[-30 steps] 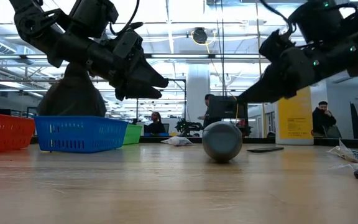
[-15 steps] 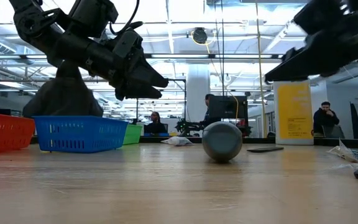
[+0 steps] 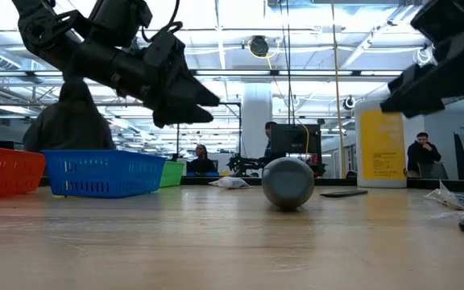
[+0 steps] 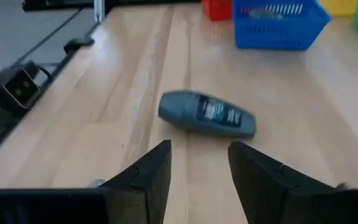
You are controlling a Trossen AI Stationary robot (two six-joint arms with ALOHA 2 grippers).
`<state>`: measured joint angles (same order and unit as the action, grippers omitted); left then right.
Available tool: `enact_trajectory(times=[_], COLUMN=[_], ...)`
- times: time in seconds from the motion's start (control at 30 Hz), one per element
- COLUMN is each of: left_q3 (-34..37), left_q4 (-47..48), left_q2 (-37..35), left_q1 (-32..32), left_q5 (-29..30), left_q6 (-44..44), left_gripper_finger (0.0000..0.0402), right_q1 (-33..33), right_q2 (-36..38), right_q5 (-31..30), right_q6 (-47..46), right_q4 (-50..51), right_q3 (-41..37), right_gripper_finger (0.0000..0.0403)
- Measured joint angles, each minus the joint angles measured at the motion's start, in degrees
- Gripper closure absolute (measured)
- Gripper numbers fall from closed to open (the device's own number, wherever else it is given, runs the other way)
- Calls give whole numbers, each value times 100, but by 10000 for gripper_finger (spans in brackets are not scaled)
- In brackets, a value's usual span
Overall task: Pick & Place Travel size toiletries
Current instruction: Put the gray deodorant into the blue bin
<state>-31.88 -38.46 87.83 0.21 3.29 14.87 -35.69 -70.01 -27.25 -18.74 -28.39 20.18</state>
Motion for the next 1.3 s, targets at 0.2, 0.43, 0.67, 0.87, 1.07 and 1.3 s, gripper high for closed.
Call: enact_trajectory(times=[0.2,0.43,0.67,0.87,1.07,1.3], left_q3=[-250,-1543,-2994,-3890,-4365,-4407], left_q4=[-185,907,2552,3718,4175,4428], left_q2=[8,458,1641,2454,3075,3304], left_q1=[-799,-1613,-1622,-1574,-1499,-1207], left_q5=[-64,103,-719,-840,-860,-971], left_q6=[-1546,-2631,-3260,-3706,-4139,-4152], left_gripper_finger=[135,135,134,102,55,60], right_q1=[31,122,160,158,158,158], right_q2=[-1186,-2330,-2892,-2936,-2936,-2936], right_q5=[0,-155,-174,-156,-141,-124], right_q6=[84,346,493,489,487,485], right_q4=[-1340,-3545,-4356,-4338,-4331,-4271], right_q3=[0,0,4,1,0,2], right_gripper_finger=[248,248,248,248,248,248])
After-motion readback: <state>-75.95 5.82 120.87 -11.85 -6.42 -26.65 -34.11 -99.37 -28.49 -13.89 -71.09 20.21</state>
